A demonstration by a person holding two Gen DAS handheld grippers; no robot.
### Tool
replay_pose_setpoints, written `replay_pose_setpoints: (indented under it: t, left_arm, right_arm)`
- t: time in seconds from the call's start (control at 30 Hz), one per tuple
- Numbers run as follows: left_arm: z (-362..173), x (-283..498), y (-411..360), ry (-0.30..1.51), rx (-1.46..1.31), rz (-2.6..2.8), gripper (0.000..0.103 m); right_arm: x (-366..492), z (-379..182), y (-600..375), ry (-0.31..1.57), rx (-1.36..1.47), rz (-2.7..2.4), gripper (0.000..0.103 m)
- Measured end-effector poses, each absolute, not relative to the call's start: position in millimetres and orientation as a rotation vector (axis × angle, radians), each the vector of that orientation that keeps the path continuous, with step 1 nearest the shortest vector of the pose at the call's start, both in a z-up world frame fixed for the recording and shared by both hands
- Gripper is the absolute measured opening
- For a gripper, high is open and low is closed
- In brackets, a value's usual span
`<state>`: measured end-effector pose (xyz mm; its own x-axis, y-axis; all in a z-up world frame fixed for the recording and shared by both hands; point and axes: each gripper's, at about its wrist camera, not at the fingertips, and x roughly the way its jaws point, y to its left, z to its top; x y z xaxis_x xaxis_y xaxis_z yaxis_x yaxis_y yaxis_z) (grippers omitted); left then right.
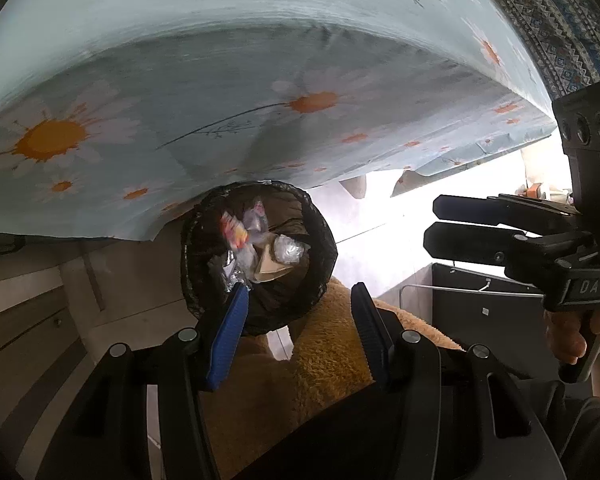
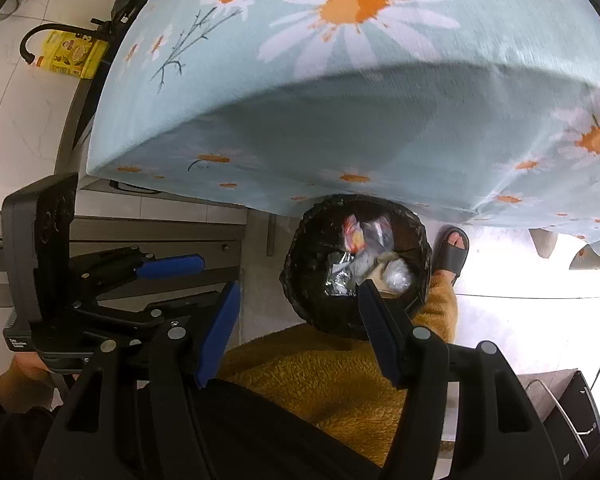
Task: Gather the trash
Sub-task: 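Raise both grippers from the bin back over the counter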
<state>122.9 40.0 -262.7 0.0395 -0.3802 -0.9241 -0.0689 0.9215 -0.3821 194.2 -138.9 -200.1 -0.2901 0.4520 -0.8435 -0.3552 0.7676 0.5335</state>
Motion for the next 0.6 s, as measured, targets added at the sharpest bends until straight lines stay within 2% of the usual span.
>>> replay_pose_setpoints:
  t: [0.6]
  left_arm:
    - [-222.1, 121.6, 52.4, 1.456, -0.410, -0.258, 0.051]
  right_arm:
    - [203.6, -157.4, -137.1, 1.616, 0.105, 0.804, 0.062]
